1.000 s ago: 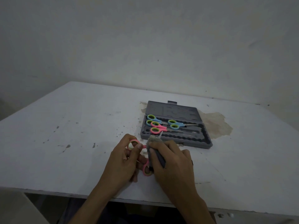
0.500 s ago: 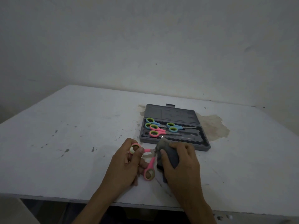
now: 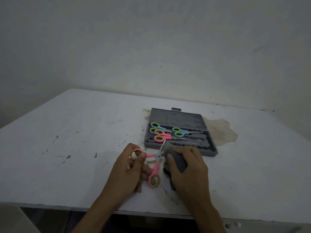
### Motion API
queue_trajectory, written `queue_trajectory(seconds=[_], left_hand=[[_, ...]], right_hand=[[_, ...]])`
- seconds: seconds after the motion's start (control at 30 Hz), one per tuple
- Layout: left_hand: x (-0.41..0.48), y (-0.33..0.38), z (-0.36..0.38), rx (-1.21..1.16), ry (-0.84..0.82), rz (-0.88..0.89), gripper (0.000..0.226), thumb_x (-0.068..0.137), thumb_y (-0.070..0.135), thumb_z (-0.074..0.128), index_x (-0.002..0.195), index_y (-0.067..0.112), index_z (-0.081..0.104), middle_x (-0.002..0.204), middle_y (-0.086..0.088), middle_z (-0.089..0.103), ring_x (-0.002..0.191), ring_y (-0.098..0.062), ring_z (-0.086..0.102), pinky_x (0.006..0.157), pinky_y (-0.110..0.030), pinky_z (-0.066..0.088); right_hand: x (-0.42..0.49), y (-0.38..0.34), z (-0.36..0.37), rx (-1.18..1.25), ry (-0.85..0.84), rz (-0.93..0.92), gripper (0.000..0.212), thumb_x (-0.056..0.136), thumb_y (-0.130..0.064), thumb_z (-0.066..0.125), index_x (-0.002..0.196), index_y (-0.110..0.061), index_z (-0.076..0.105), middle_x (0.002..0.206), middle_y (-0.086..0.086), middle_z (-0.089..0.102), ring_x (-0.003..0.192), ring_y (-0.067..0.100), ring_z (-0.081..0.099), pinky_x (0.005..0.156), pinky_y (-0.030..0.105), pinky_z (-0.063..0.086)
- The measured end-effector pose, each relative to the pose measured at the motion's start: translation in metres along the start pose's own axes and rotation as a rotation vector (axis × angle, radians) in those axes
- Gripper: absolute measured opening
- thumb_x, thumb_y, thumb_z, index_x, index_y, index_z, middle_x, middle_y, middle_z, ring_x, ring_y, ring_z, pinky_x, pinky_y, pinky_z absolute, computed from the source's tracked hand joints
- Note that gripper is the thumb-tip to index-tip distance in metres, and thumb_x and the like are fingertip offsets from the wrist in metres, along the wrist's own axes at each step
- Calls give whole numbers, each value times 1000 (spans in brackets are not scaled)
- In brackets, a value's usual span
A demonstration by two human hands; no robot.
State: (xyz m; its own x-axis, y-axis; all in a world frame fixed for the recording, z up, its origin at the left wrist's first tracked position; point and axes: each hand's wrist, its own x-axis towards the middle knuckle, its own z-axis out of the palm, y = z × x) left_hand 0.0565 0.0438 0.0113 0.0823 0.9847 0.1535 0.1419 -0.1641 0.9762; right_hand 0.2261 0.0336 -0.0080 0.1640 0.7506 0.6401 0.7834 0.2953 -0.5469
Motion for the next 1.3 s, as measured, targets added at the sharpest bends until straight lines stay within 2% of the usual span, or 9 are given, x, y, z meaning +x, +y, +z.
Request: queue_trajectory(seconds=[0.07, 0.2, 0.33, 0.7, 0.83, 0.97, 1.1, 1.23, 1.3], left_hand=[[0, 2, 1, 3, 7, -8, 19, 98, 24, 48, 92, 6, 51, 63, -8, 71, 38, -13, 59, 33, -24, 45], [-1, 2, 1, 2, 3, -25, 22, 97, 26, 49, 92, 5, 51, 63, -11, 71, 34, -10, 56, 31, -22, 41], [0, 3, 1, -13, 1, -30, 17, 98, 24, 50, 93, 7, 51, 64, -14, 70, 35, -12, 56, 31, -22, 42], [1, 1, 1, 26, -2, -33, 19, 98, 26, 50, 93, 8, 51, 64, -11, 71, 36, -16, 54, 33, -23, 42], [2, 0, 1, 18, 1, -29, 17, 98, 24, 49, 92, 8, 51, 65, -13, 71, 35, -15, 54, 31, -22, 41], [2, -1, 1, 31, -2, -21, 19, 98, 26, 50, 92, 7, 51, 65, -11, 71, 38, -17, 56, 32, -22, 42], [1, -1, 2, 7, -1, -12, 18, 98, 23, 50, 93, 6, 51, 65, -14, 70, 38, -17, 57, 32, -23, 42], [2, -3, 2, 52, -4, -15, 24, 97, 28, 49, 91, 5, 52, 67, -12, 71, 34, -14, 54, 33, -23, 44], [3, -5, 2, 13, -4, -19, 19, 97, 27, 50, 92, 9, 51, 66, -13, 71, 42, -23, 59, 34, -25, 44]], right_hand=[[3, 0, -2, 2, 54, 27, 25, 81, -23, 75, 101, -11, 66, 100, 0, 58, 84, 10, 55, 81, -3, 32], [-4, -3, 0, 44, -71, -83, 25, 82, -28, 72, 100, -14, 63, 100, -6, 55, 86, -2, 49, 81, -3, 32], [4, 7, -3, 58, 82, 78, 21, 82, -21, 74, 99, -13, 65, 95, 1, 59, 85, 12, 57, 80, -2, 33], [-5, 0, 2, 14, -51, -45, 24, 82, -27, 74, 100, -16, 63, 99, -5, 56, 84, 5, 51, 76, 5, 38], [2, 5, -3, 13, 74, 69, 23, 83, -27, 73, 99, -14, 65, 97, -1, 58, 82, 10, 55, 75, 10, 42], [-5, -4, 0, 27, -61, -44, 24, 83, -35, 67, 98, -18, 63, 96, -7, 56, 83, 3, 51, 75, 6, 38], [-1, 5, -4, 10, 76, 69, 23, 82, -26, 74, 99, -15, 64, 96, -2, 58, 81, 8, 54, 73, 3, 35], [-8, 2, 1, 20, -51, -30, 25, 82, -34, 71, 100, -18, 62, 98, -4, 57, 83, 6, 52, 76, 11, 40], [-6, 7, 0, -3, 39, 16, 25, 83, -31, 72, 100, -16, 62, 97, -1, 58, 80, 9, 52, 73, 19, 46]])
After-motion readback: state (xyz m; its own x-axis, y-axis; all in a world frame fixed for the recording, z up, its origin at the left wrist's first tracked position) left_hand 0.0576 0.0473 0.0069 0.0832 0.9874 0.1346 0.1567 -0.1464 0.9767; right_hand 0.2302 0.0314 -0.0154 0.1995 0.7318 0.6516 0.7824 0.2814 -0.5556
